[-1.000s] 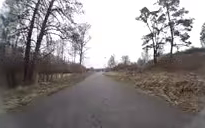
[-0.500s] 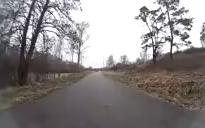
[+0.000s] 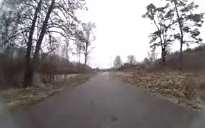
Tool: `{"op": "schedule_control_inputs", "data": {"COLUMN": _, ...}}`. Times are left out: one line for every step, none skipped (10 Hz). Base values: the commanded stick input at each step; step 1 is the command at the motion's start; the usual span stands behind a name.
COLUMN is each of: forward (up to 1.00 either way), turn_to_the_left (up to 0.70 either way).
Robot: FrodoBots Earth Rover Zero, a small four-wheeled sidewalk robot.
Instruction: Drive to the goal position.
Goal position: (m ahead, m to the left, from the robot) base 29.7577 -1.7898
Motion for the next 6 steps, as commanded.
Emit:
{"op": "schedule_control_inputs", "data": {"forward": 1.0, "turn_to_the_left": 0.0}}
{"op": "schedule_control_inputs", "data": {"forward": 1.0, "turn_to_the_left": 0.0}}
{"op": "schedule_control_inputs", "data": {"forward": 1.0, "turn_to_the_left": 0.0}}
{"op": "schedule_control_inputs", "data": {"forward": 1.0, "turn_to_the_left": 0.0}}
{"op": "schedule_control_inputs", "data": {"forward": 1.0, "turn_to_the_left": 0.0}}
{"op": "schedule_control_inputs", "data": {"forward": 1.0, "turn_to_the_left": 0.0}}
